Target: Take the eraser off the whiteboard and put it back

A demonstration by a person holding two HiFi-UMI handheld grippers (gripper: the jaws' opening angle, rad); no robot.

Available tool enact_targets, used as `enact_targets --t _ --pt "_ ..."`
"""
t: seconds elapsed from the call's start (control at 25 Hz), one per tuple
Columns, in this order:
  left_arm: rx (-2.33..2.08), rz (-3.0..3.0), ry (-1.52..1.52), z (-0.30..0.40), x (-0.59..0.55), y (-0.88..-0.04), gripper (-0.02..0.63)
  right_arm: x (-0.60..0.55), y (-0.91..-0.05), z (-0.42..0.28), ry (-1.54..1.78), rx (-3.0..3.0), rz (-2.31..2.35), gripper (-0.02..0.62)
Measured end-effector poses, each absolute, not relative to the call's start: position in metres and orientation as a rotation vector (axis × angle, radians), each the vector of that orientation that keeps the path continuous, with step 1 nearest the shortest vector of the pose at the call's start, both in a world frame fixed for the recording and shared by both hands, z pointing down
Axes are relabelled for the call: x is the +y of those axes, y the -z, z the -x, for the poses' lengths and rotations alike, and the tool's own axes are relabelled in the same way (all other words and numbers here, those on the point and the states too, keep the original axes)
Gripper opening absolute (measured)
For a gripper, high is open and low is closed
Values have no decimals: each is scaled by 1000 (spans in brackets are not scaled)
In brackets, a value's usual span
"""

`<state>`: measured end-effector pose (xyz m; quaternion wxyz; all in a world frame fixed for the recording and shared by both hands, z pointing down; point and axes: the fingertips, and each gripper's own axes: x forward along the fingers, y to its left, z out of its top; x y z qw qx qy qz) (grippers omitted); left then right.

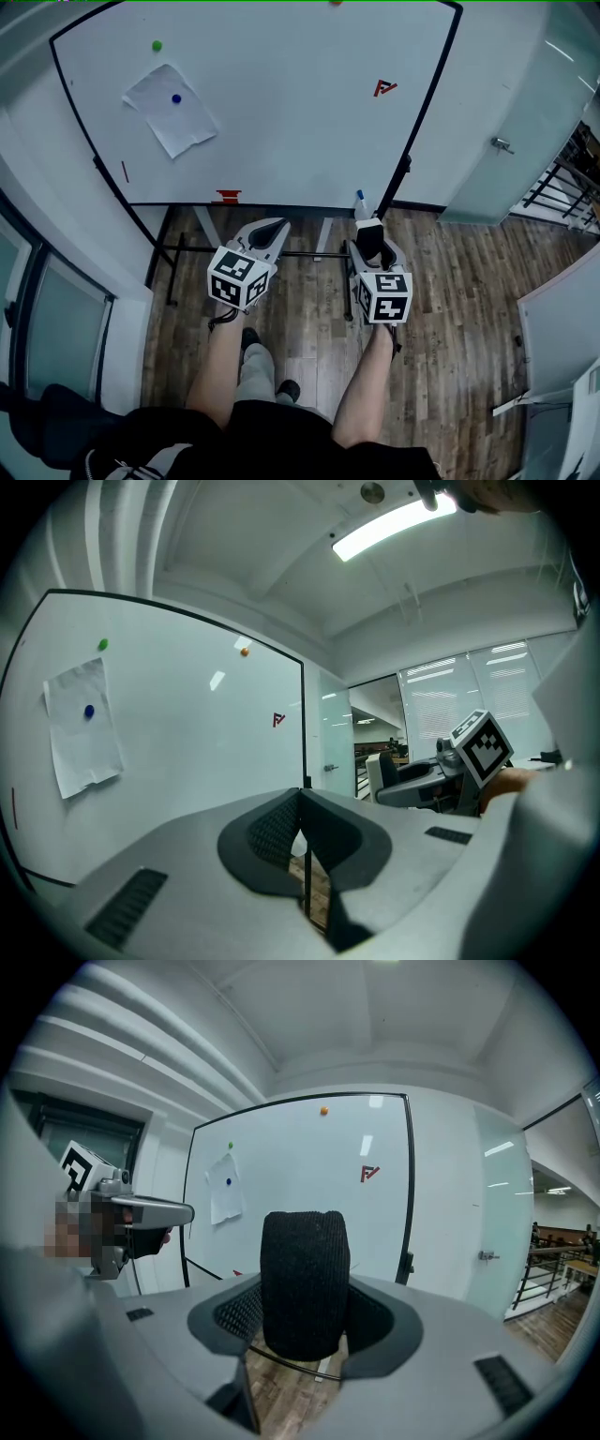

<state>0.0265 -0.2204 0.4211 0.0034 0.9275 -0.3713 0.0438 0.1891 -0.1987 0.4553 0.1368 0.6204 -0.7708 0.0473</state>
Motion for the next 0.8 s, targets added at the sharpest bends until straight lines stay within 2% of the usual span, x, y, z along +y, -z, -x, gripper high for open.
enact_targets --t 0.8 --pt "-1098 -2925 -183 -46 -263 -416 20 -241 -443 -207 -117 -2191 -1837 245"
